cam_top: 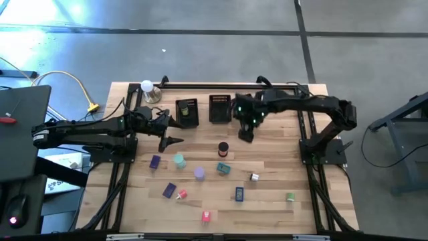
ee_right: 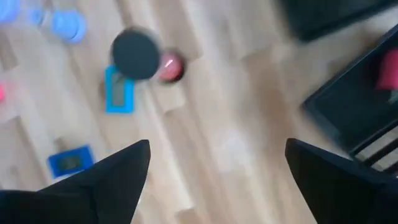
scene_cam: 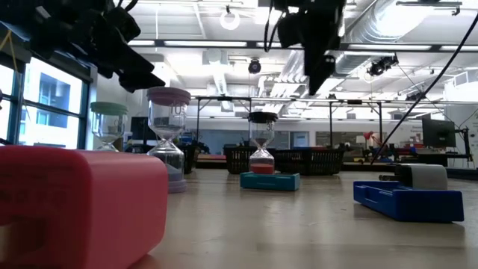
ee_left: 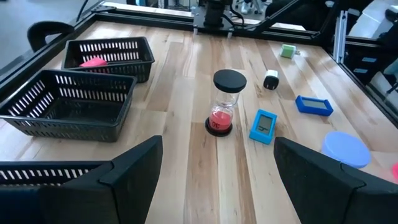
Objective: Pick & Place Office items
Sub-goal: Put the light blue digital timer into the middle black bin
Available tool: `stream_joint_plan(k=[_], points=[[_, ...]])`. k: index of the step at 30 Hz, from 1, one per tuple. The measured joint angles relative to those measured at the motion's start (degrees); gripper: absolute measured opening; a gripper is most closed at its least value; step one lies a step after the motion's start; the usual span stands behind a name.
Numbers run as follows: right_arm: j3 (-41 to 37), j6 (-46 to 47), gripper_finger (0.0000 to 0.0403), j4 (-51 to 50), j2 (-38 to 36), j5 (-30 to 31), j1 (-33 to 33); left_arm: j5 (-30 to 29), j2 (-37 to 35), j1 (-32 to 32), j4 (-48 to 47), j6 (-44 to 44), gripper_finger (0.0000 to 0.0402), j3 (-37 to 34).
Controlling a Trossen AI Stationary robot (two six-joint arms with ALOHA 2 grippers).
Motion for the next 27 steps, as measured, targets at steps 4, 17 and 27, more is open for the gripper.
stream_joint_plan(k=[4, 17, 27], points=[[-0.4, 5.9, 0.0352, -0.2, 0.0, 1.1, 6.3, -0.9, 0.0, 0.0, 0.0, -0.3, 0.0301, 0.0], [-13.0, 15.6, 0.0323, 20.4, 0.5, 22.9, 26.0, -1.1, 0.0, -1.5, -0.5, -5.3, 0.0301, 0.0], [-21.6, 14.9, 0.0317, 39.4, 0.5, 22.1, 29.1, -1.5, 0.0, -5.4, 1.9, -6.9, 0.0301, 0.0]])
